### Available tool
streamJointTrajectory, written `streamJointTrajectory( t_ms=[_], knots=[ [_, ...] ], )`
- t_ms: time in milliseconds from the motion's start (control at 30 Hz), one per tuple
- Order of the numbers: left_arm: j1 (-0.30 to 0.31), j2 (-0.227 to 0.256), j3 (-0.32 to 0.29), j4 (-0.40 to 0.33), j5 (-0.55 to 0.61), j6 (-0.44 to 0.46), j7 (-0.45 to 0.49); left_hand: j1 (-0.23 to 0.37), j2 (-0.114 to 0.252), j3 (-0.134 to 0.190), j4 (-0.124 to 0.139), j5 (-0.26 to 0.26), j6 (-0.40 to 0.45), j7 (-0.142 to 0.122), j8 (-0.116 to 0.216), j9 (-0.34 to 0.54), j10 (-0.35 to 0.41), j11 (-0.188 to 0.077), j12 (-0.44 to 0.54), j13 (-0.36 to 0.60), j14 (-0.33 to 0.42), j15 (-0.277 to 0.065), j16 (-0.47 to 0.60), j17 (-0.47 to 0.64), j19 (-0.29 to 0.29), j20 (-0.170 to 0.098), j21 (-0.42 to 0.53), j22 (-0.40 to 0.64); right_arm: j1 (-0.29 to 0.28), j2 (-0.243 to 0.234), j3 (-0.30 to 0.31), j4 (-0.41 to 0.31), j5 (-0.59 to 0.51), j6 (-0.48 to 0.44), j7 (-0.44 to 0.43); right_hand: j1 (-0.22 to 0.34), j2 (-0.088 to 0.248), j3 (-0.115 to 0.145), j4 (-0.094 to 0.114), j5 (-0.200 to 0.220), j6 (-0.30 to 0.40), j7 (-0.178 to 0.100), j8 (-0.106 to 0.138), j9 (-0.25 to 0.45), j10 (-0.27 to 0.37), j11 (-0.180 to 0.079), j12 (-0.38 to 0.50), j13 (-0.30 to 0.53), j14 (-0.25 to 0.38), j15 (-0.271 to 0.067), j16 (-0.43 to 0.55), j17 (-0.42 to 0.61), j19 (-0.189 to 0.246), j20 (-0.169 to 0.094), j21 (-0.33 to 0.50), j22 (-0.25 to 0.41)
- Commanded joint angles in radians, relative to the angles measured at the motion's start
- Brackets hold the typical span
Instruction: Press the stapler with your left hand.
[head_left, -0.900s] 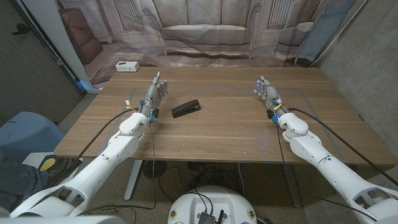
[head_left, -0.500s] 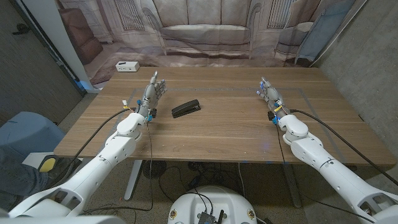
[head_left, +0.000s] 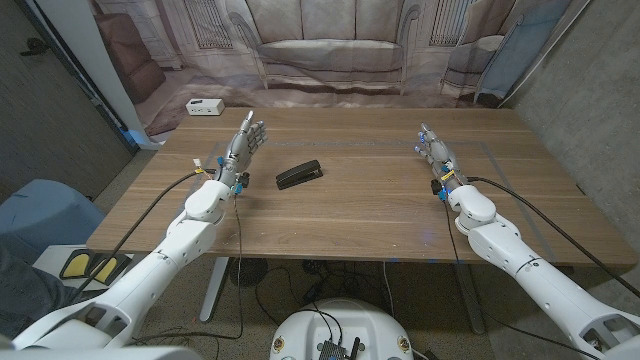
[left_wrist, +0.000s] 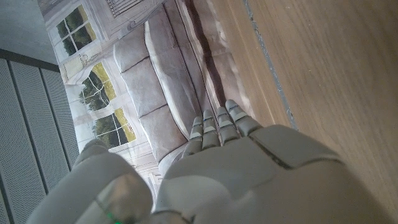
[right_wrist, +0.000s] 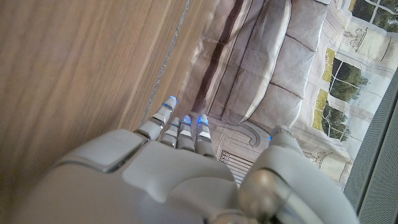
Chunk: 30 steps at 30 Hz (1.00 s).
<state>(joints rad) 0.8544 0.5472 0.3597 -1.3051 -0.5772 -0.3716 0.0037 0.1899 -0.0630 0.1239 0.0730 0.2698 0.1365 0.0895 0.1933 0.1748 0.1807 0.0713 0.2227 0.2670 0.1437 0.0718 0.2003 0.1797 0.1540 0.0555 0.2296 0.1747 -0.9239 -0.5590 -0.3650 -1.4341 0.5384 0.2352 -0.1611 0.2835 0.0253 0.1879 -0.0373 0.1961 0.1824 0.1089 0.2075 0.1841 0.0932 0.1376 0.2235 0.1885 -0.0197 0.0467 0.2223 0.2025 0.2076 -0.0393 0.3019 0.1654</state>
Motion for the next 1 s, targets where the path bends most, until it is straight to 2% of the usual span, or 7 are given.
streamJointTrajectory(
  t_ms=[33, 200, 300, 433, 667, 1000],
  knots=[
    [-0.023, -0.005, 0.031, 0.049, 0.090, -0.120, -0.041, 0.010, 0.001, 0.005, -0.006, -0.002, 0.020, 0.002, 0.008, 0.003, 0.014, -0.003, 0.006, -0.002, 0.018, 0.001, 0.011, 0.001, 0.013, 0.001, 0.003, 0.004, -0.020, -0.006, 0.013, -0.017, -0.002, 0.008, -0.018, -0.003, 0.002, 0.000, -0.006, -0.001, -0.025, -0.009, -0.007, 0.004, 0.004, 0.000, 0.002, 0.005, 0.009, 0.005, 0.005, 0.006, 0.010, -0.001, -0.010, 0.004],
    [-0.012, -0.002, 0.034, 0.036, 0.096, -0.123, -0.038, 0.013, 0.002, 0.004, -0.007, -0.004, 0.041, -0.010, 0.014, 0.003, 0.019, -0.008, 0.006, -0.008, 0.021, -0.002, 0.008, 0.001, 0.016, 0.002, 0.000, 0.004, -0.025, -0.009, 0.017, -0.022, -0.004, 0.008, -0.024, -0.004, 0.001, -0.001, -0.007, -0.002, -0.032, -0.009, -0.010, 0.004, 0.004, -0.001, 0.000, 0.005, 0.008, 0.006, 0.004, 0.006, 0.012, 0.000, -0.013, 0.004],
    [-0.005, 0.002, 0.034, 0.034, 0.101, -0.134, -0.040, 0.017, 0.005, 0.002, -0.010, -0.008, 0.072, -0.021, 0.018, 0.004, 0.050, -0.037, 0.013, -0.020, 0.054, -0.024, 0.013, 0.001, 0.041, -0.004, 0.003, 0.004, -0.028, -0.007, 0.020, -0.024, -0.005, 0.010, -0.032, -0.004, 0.002, -0.002, -0.007, -0.002, -0.032, -0.008, -0.010, 0.004, 0.004, -0.003, 0.000, 0.005, 0.009, 0.007, 0.004, 0.006, 0.013, 0.001, -0.014, 0.004],
    [0.008, 0.009, 0.033, 0.029, 0.106, -0.148, -0.043, 0.021, 0.007, 0.000, -0.012, -0.011, 0.103, -0.020, 0.024, 0.004, 0.083, -0.037, 0.021, -0.029, 0.076, -0.027, 0.014, 0.001, 0.066, -0.008, 0.006, 0.004, -0.033, -0.004, 0.023, -0.024, -0.006, 0.017, -0.038, -0.005, 0.003, -0.002, -0.007, -0.002, -0.032, -0.009, -0.011, 0.004, 0.004, -0.005, -0.001, 0.005, 0.010, 0.007, 0.004, 0.007, 0.014, 0.000, -0.015, 0.004],
    [0.028, 0.023, 0.031, 0.017, 0.169, -0.178, 0.007, 0.024, 0.008, -0.001, -0.013, -0.013, 0.115, -0.027, 0.024, 0.004, 0.087, -0.030, 0.020, -0.033, 0.084, -0.027, 0.013, 0.000, 0.070, -0.004, 0.004, 0.003, -0.037, -0.003, 0.025, -0.028, -0.004, 0.013, -0.044, -0.004, 0.005, -0.002, -0.009, -0.002, -0.033, -0.008, -0.011, 0.004, 0.006, -0.005, -0.001, 0.005, 0.011, 0.008, 0.003, 0.007, 0.015, 0.001, -0.017, 0.004],
    [0.057, 0.033, 0.029, -0.018, 0.250, -0.219, 0.068, 0.029, 0.010, -0.004, -0.016, -0.017, 0.155, -0.021, 0.029, 0.005, 0.117, -0.030, 0.025, -0.043, 0.118, -0.029, 0.016, 0.000, 0.091, 0.000, 0.004, 0.004, -0.041, -0.003, 0.028, -0.034, -0.007, 0.011, -0.052, -0.006, 0.007, -0.003, -0.009, -0.003, -0.030, -0.006, -0.010, 0.004, 0.009, -0.004, -0.002, 0.006, 0.015, 0.011, 0.004, 0.008, 0.018, 0.004, -0.021, 0.004]
  ],
)
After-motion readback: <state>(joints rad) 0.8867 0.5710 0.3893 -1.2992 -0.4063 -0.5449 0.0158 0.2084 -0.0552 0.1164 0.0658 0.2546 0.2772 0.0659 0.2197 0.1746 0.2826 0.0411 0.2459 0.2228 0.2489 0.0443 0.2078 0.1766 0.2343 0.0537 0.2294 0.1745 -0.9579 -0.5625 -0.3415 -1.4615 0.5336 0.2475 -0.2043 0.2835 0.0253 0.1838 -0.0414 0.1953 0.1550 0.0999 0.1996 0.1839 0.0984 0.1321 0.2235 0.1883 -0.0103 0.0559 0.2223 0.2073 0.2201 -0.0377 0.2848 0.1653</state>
